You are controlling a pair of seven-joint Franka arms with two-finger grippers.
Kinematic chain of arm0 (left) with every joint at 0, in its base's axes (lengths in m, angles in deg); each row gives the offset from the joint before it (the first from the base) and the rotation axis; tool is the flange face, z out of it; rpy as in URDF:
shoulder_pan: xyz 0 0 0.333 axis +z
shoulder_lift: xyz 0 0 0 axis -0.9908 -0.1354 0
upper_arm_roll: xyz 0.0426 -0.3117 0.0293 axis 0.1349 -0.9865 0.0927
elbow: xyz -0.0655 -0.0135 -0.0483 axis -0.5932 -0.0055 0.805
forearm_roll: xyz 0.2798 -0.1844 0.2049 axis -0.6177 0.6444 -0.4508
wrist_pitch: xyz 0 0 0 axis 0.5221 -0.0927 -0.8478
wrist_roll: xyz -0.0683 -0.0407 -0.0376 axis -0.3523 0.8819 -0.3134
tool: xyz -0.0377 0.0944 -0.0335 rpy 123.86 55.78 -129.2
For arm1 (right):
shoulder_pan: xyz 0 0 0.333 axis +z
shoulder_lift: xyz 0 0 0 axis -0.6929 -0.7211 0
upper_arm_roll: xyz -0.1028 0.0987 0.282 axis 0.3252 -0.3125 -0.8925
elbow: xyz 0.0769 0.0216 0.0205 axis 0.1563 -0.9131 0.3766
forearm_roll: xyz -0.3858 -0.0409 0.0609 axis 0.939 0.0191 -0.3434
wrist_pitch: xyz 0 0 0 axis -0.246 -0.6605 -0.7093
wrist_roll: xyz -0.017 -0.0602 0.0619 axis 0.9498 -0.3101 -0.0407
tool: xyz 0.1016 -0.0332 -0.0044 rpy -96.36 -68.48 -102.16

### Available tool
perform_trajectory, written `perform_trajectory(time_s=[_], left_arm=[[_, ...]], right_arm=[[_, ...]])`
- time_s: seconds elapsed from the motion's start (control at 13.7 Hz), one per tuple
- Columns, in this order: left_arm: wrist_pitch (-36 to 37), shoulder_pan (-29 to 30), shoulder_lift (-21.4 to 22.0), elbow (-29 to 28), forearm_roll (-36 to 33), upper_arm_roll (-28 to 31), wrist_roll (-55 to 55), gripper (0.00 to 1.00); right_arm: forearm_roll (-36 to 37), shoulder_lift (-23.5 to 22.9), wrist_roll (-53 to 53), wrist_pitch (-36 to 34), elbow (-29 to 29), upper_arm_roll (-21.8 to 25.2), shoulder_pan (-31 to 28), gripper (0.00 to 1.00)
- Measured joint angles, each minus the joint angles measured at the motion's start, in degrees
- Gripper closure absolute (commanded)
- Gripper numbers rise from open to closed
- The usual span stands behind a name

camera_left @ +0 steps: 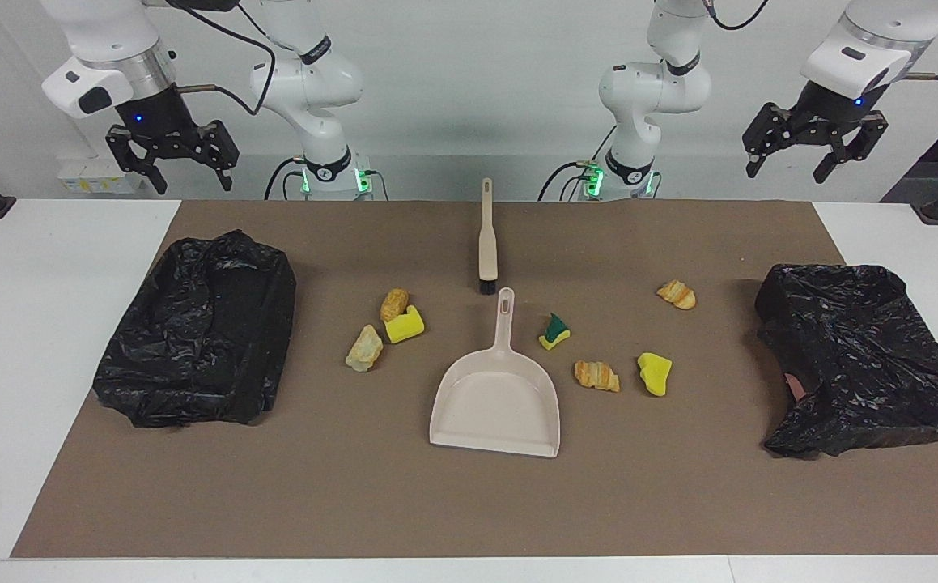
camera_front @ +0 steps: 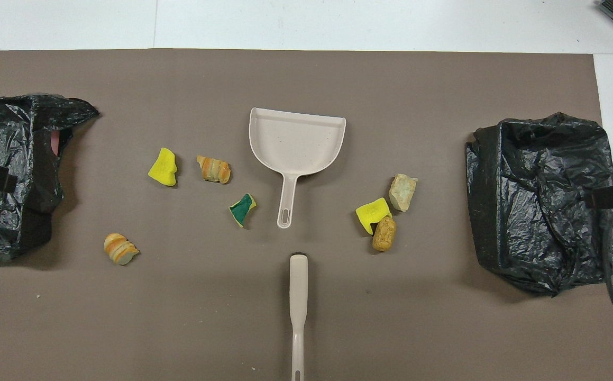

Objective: Sweep and dump trash in bin

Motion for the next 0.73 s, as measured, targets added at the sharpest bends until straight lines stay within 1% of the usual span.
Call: perform_trajectory(time_s=[0.73], left_arm=[[0.0, 0.0, 0.5, -0.7, 0.0, -0.3, 0.1, 0.0]], right_arm=[[0.0, 0.0, 0.0, -0.3, 0.0, 0.0, 0.0, 0.0]])
